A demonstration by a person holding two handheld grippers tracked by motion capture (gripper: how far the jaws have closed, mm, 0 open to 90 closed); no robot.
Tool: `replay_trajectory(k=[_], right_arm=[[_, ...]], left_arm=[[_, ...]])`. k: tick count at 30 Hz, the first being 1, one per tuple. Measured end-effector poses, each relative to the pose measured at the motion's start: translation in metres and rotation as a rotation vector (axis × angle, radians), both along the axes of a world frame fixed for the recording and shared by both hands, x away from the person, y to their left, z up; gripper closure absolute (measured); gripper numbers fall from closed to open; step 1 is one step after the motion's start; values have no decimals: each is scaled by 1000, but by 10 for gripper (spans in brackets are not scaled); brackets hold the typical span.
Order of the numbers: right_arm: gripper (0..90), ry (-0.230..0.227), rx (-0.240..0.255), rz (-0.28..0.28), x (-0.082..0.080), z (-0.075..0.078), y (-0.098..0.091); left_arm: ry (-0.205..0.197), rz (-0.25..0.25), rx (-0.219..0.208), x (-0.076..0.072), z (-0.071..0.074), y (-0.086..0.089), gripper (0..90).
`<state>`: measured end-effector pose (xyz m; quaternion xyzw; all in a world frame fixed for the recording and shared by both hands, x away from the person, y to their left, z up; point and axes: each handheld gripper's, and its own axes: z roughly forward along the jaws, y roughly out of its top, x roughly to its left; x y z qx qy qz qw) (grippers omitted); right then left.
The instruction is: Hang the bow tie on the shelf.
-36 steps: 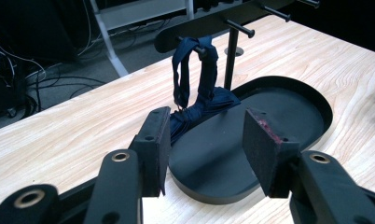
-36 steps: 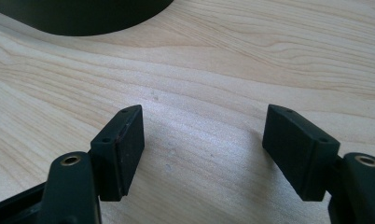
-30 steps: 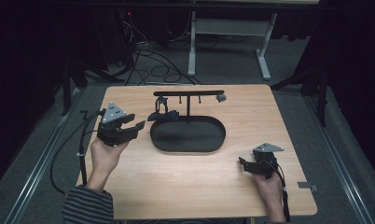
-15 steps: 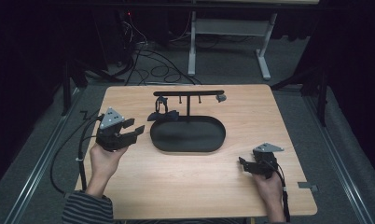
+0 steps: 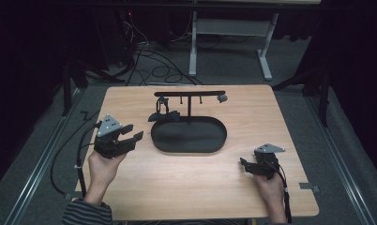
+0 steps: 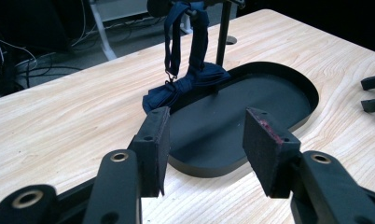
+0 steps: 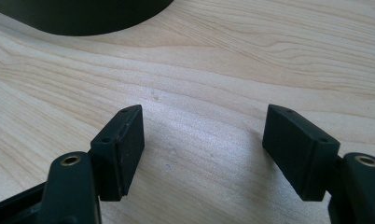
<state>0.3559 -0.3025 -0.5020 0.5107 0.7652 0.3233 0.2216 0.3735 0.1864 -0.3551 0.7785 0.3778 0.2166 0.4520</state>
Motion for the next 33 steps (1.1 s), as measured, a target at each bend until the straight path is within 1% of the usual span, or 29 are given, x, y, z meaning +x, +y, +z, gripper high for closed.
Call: replay_trajectory(k=[10,13,25,33], right_arm=[[307,1,0,-1,0,0,0],[307,1,0,-2,0,0,0],[307,1,0,-1,0,0,0],[307,1,0,-1,0,0,0]], left_arm=[[0,-3,-9,-7,-3,1,514],[0,-3,-2,-8,-4,1,513],[-1,-10,-11,-15,-7,1,511],[9,-14,-17,-17,-12,0,510]])
